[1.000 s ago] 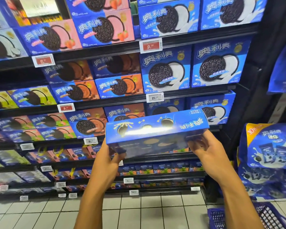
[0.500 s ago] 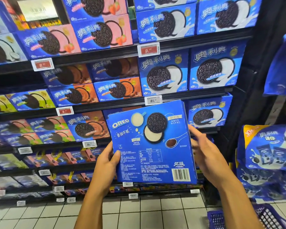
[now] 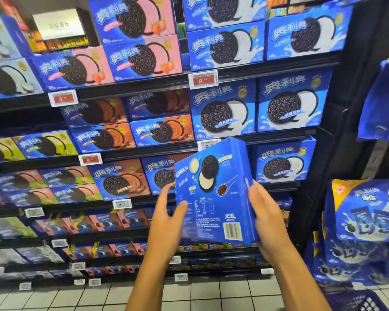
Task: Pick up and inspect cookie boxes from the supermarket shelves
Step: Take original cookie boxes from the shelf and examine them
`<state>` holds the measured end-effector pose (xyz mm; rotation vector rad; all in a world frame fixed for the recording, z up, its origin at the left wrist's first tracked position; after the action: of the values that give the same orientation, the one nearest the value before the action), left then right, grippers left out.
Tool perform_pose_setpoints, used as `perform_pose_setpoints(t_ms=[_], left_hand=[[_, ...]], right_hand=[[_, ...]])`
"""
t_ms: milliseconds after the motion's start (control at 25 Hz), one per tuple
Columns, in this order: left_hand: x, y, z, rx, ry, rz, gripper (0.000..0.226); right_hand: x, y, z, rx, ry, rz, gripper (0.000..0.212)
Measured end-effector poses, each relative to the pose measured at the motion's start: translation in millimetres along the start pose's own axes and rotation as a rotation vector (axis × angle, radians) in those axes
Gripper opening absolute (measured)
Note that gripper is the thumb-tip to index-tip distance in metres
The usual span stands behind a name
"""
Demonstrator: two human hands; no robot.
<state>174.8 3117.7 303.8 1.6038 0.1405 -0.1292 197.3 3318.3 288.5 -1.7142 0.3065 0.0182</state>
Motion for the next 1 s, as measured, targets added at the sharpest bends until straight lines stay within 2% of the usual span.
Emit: perform_pose_setpoints(t_ms=[40, 160, 200, 360, 600, 720, 840, 920, 1000], left_hand=[[3, 6, -14, 0.075, -0.071, 0.017, 0.041], [12, 12, -54, 0.228, -0.265, 0.100, 0.066], [14, 12, -62, 0.247, -0.277, 0.084, 0.066], [8, 8, -59, 0.323, -0.149, 0.041, 0.043], [-6, -9, -34, 0.574, -0.035, 0.130, 0.035], [-9, -18, -12, 0.727, -0.014, 0.225, 0.036], [-12, -26, 5, 0.788, -0.050, 0.268, 0.040], [-12, -29, 9, 0.821, -0.079, 0.285, 0.041], [-10, -31, 6, 0.846, -0.136, 0.276, 0.041]], right_hand=[[-1, -2, -6, 0.049, 0.012, 0.041, 0.029], [0, -5, -26, 0.206, 0.018, 0.164, 0.027], [0, -4, -31, 0.227, 0.012, 0.166, 0.029], [3, 3, -37, 0.279, -0.058, 0.090, 0.053], [2, 6, -39, 0.337, -0.099, 0.112, 0.045], [-10, 10, -11, 0.340, 0.046, 0.078, 0.028], [-22, 14, 29, 0.371, 0.234, -0.013, 0.045], [-24, 15, 44, 0.308, 0.247, -0.047, 0.048], [-23, 18, 48, 0.226, 0.188, -0.102, 0.045]])
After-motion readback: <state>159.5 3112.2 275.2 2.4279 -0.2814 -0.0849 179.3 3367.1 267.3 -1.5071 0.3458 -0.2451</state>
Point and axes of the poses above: each hand's wrist, its own x-axis away from the middle knuckle, its own z-axis out of the back of the hand, y = z × x, the point moved 3 cm from there along -x, towards the middle knuckle, and after that the axes turned 9 degrees about x, right-handed, at the moved point
